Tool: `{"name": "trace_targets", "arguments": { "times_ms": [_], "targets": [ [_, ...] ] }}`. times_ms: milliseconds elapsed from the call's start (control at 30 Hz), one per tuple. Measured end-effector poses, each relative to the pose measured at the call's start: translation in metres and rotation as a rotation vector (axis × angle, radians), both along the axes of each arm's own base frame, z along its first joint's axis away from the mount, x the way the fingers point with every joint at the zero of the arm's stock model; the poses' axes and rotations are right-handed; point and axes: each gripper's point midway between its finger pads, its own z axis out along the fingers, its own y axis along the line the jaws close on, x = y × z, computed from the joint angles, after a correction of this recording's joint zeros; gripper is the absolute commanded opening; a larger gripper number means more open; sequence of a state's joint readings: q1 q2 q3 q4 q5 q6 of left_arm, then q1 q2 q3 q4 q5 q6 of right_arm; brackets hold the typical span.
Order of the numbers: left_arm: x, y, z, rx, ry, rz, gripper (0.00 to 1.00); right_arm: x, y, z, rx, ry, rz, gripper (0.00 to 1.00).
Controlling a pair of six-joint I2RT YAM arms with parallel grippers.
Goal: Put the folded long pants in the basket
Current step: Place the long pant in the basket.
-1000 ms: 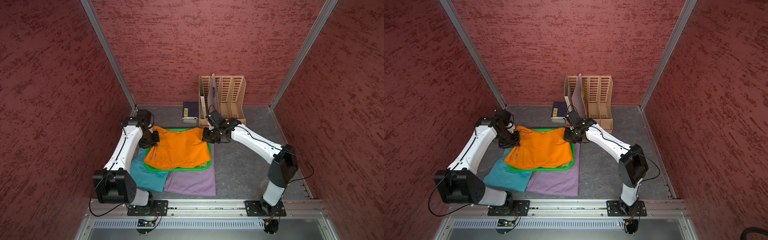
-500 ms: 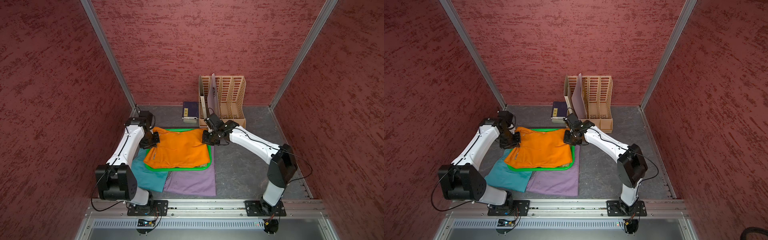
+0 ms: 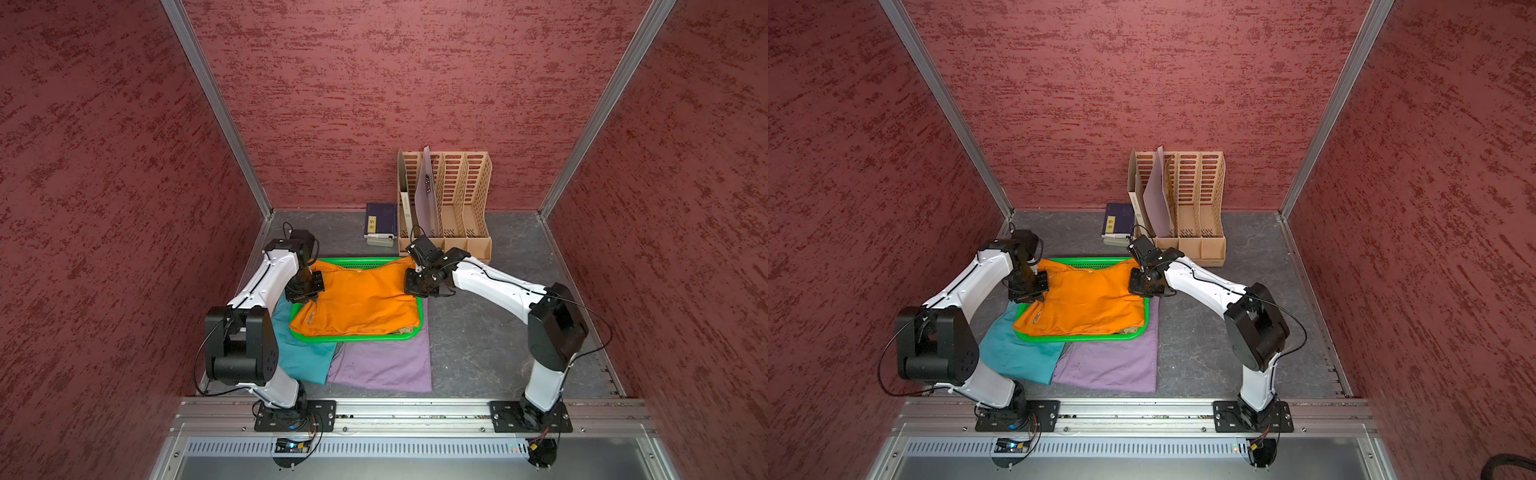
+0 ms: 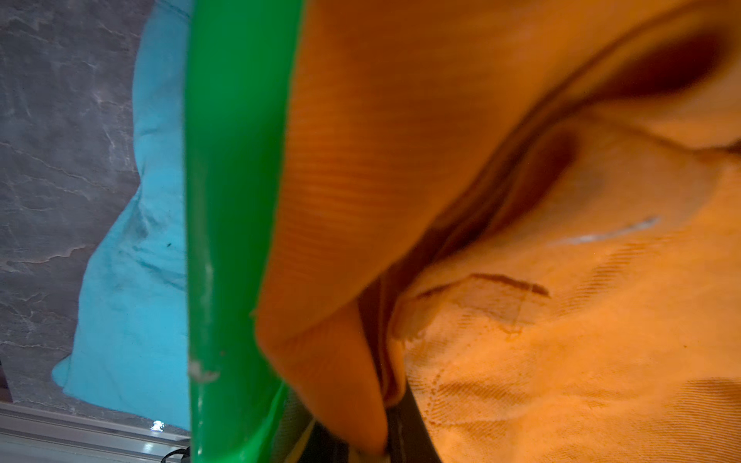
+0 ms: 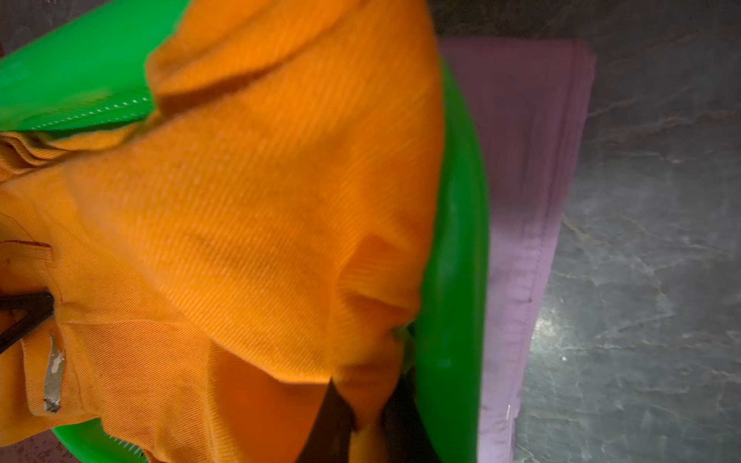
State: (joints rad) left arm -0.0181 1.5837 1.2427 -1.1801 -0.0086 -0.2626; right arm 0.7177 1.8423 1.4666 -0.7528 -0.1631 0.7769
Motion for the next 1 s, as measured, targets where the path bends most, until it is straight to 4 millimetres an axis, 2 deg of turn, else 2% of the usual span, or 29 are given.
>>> {"name": "trace_targets", "arguments": {
  "times_ms": [33,100,200,233,300,367,433,500,567,633,733,800,867,933,1000],
  "targets": [
    [0.0,0.0,0.0,0.001,0.0,0.002,0.2,0.0,0.0,-0.001,-0.002,0.0,0.003,0.0],
    [0.0,0.0,0.0,0.006,-0.002,0.008,0.36,0.0,0.0,-0.002,-0.005,-0.002,0.007,0.0],
    [0.001,0.004,0.001,0.026,-0.006,0.014,0.41,0.0,0.001,-0.003,-0.005,-0.005,0.013,0.0],
    [0.002,0.005,0.002,0.029,-0.008,0.016,0.47,0.0,0.001,-0.003,-0.005,-0.007,0.017,0.04],
    [0.005,0.002,0.009,0.029,-0.028,0.019,0.63,0.0,0.002,-0.003,-0.003,-0.011,0.027,0.24],
    [0.011,0.0,0.026,0.048,-0.076,0.008,0.67,-0.001,0.004,-0.001,0.005,-0.019,0.05,0.44],
    [0.016,-0.006,0.05,0.052,-0.149,-0.011,0.71,-0.001,0.008,0.007,0.015,-0.036,0.08,0.53],
    [0.019,-0.015,0.082,0.05,-0.245,-0.038,0.71,0.001,0.01,0.017,0.016,-0.057,0.103,0.57],
    [0.019,-0.036,0.117,0.019,-0.352,-0.098,0.71,0.007,0.01,0.03,0.02,-0.082,0.121,0.58],
    [0.013,-0.065,0.14,-0.042,-0.428,-0.188,0.7,0.014,0.008,0.04,0.028,-0.101,0.124,0.59],
    [-0.009,-0.124,0.15,-0.173,-0.464,-0.377,0.69,0.03,0.001,0.055,0.049,-0.133,0.113,0.59],
    [-0.03,-0.165,0.14,-0.26,-0.437,-0.51,0.69,0.041,-0.004,0.063,0.063,-0.147,0.1,0.59],
    [-0.052,-0.198,0.12,-0.321,-0.38,-0.621,0.7,0.052,-0.007,0.065,0.074,-0.154,0.093,0.59],
    [-0.072,-0.22,0.099,-0.36,-0.318,-0.7,0.7,0.059,-0.011,0.061,0.071,-0.151,0.092,0.58],
    [-0.086,-0.234,0.083,-0.385,-0.277,-0.749,0.71,0.067,-0.012,0.054,0.064,-0.141,0.093,0.58]
  ]
}}
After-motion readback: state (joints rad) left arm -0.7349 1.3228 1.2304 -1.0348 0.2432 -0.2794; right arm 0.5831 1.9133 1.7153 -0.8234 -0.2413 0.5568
